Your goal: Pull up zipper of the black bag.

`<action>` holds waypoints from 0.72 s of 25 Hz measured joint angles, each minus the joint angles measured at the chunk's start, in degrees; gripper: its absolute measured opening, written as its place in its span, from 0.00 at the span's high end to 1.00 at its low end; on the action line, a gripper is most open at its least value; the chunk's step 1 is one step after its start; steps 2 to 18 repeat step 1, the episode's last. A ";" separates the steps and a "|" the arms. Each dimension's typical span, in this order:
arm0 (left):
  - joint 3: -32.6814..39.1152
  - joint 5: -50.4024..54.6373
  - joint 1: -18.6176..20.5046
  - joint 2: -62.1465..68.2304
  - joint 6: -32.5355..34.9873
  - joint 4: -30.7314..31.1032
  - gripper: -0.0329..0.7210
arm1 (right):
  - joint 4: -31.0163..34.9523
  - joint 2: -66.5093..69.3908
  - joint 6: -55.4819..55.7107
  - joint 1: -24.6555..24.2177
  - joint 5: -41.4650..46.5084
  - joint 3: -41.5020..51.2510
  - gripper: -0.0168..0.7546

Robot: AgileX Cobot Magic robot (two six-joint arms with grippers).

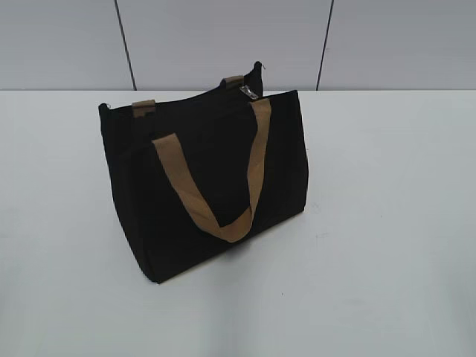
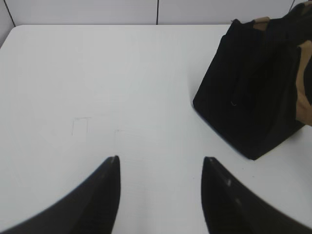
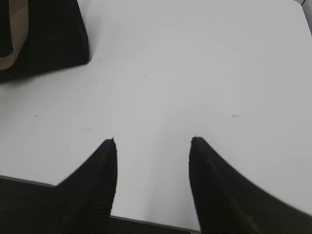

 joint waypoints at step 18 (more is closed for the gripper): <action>0.00 0.00 0.00 0.00 0.00 0.00 0.42 | 0.00 0.00 0.00 0.00 0.00 0.00 0.49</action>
